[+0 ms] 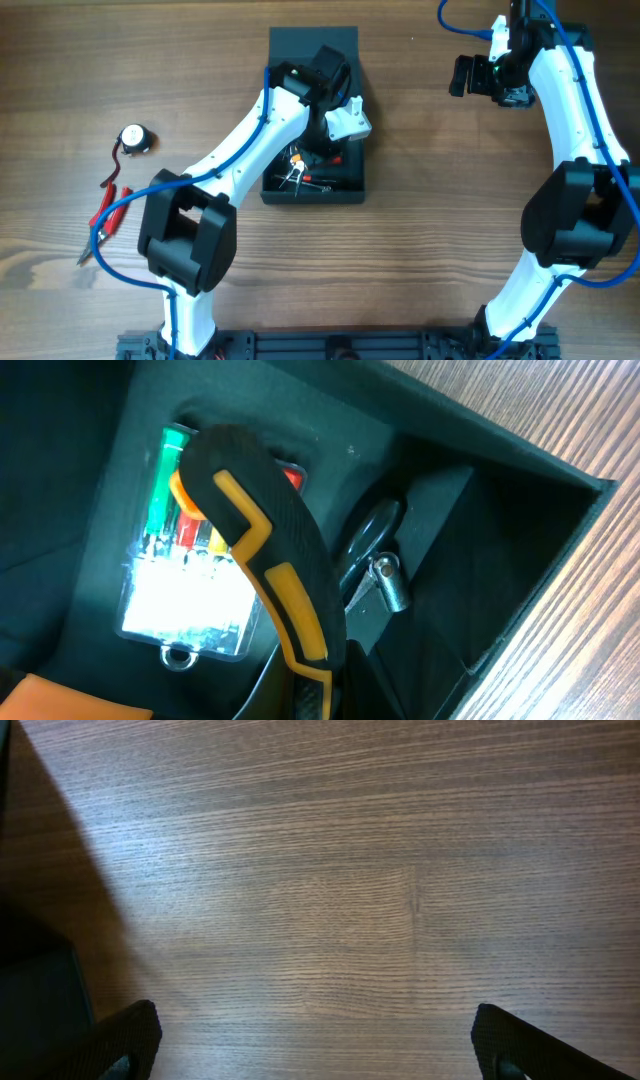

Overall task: Pack container
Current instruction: 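Carry the pliers into the green box and release them with left gripper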

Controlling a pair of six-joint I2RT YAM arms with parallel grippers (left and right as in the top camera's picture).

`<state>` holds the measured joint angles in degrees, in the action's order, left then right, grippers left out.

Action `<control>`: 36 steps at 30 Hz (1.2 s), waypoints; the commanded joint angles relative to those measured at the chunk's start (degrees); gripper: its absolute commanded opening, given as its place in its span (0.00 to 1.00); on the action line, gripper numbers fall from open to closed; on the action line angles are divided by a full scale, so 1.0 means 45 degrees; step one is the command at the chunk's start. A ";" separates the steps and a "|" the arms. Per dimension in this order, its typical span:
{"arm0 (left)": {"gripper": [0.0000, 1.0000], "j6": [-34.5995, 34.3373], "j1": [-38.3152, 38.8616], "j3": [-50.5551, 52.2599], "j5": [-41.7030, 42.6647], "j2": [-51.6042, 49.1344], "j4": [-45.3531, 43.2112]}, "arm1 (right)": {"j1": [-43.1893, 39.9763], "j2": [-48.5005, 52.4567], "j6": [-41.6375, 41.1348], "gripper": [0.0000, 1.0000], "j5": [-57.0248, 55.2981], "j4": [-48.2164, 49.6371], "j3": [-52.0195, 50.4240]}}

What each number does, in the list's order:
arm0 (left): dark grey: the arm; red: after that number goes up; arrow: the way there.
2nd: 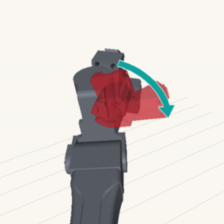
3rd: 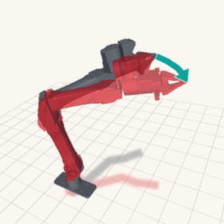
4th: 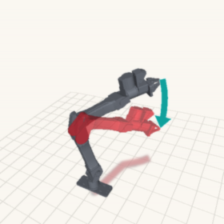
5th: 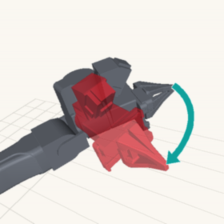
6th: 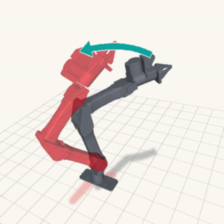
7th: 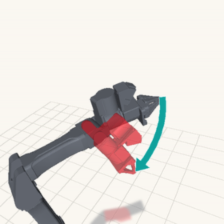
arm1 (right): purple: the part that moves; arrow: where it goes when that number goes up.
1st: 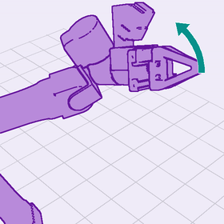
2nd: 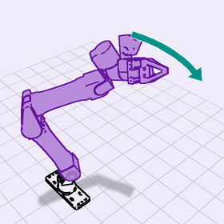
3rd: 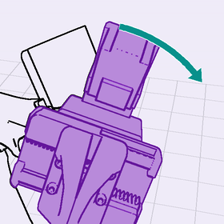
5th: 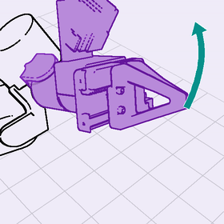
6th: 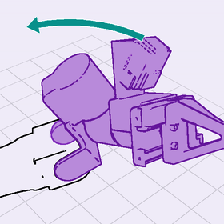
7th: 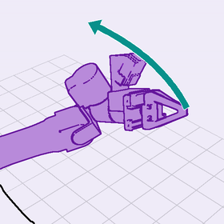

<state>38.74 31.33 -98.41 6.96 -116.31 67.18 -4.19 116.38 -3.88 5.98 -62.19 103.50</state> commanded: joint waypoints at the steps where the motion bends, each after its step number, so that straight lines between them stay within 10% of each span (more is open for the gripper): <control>1: 0.04 0.0291 -0.0044 -0.0010 0.0243 -0.0189 0.0180 | -0.0005 0.0126 -0.0136 1.00 0.0199 -0.0063 -0.0029; 4: 0.09 0.0078 -0.0044 -0.0005 0.0355 -0.0209 0.0185 | -0.0005 0.0126 -0.0136 1.00 0.0199 -0.0087 -0.0029; 10: 0.72 -0.0141 -0.0034 -0.0005 0.0359 -0.0209 0.0277 | -0.0005 0.0126 -0.0136 1.00 0.0199 -0.0097 -0.0029; 22: 0.76 -0.0175 -0.0019 -0.0005 0.0335 -0.0204 0.0699 | -0.0005 0.0126 -0.0078 1.00 0.0194 -0.0092 -0.0029; 36: 1.00 -0.6290 -0.1234 -0.1496 -0.3473 0.3779 -0.0078 | -0.0005 0.0126 0.0204 1.00 0.0194 -0.0053 -0.0029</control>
<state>20.60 30.15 -101.60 -4.64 -109.03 66.57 -4.19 116.38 -3.57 5.98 -62.57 103.50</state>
